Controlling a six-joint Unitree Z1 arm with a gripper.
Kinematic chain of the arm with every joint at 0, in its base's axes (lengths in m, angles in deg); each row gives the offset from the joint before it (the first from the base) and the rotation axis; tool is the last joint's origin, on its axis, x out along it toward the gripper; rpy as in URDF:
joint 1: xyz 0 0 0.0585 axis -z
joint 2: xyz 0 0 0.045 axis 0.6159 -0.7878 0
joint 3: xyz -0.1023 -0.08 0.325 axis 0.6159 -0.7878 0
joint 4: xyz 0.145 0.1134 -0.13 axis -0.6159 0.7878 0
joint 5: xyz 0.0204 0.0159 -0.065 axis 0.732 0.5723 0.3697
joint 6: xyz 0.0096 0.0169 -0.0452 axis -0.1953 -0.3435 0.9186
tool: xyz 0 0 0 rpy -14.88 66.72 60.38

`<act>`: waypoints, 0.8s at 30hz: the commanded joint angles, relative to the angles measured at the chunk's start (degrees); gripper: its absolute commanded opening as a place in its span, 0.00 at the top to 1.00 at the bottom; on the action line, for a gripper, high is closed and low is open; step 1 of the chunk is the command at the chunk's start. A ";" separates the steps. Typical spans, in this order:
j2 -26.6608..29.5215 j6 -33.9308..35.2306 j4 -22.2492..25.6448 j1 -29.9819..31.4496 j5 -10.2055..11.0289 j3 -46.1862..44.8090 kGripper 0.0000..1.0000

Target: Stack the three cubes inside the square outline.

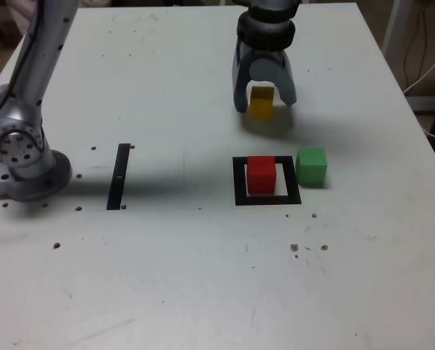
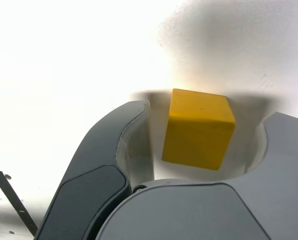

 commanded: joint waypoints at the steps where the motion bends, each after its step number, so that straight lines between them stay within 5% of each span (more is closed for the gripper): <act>1: -0.55 -0.16 -0.52 -0.19 -0.06 0.04 0.43; 8: -0.40 0.09 -2.78 -0.79 0.23 -0.97 0.64; 24: 4.66 -0.17 -3.43 -0.75 -0.06 -3.76 0.78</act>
